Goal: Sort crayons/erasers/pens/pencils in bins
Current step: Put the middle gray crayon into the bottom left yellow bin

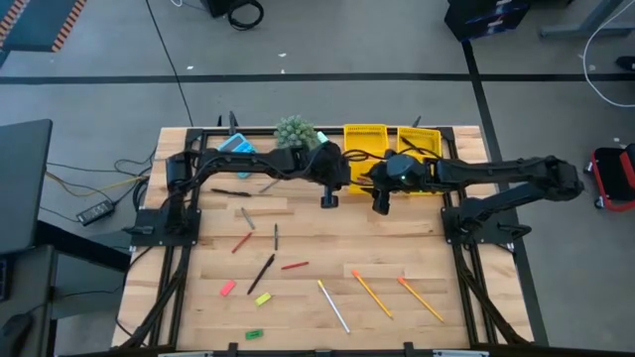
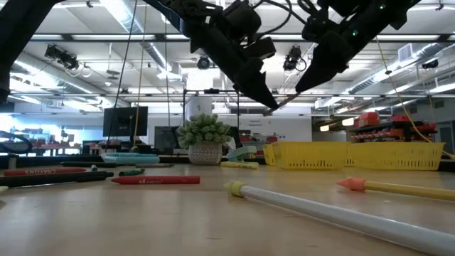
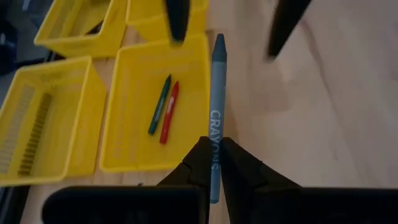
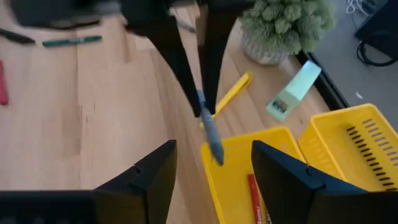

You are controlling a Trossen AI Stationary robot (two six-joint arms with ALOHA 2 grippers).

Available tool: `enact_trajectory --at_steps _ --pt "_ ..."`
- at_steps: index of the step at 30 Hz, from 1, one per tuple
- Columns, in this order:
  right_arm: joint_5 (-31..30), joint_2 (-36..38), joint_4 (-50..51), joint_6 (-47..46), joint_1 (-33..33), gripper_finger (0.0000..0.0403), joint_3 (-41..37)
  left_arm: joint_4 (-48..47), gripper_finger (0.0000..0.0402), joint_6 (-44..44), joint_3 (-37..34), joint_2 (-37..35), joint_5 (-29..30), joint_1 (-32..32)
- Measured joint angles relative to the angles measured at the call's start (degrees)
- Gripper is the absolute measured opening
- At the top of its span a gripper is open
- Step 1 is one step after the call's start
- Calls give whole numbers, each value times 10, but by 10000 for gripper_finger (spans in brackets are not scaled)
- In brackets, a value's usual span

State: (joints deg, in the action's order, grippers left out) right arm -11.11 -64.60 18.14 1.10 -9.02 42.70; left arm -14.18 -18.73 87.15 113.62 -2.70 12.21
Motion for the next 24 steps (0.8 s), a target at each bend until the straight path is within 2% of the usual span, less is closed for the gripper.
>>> enact_trajectory --at_steps 7,13,24 --pt "0 -29 -2 1 -11 213 0 9 40 0 0 0 0 -12" --pt "-2 -29 -10 0 -11 213 0 5 28 0 0 0 0 -12" --pt "-1 -29 -16 0 -10 211 0 5 34 1 0 0 1 -11"
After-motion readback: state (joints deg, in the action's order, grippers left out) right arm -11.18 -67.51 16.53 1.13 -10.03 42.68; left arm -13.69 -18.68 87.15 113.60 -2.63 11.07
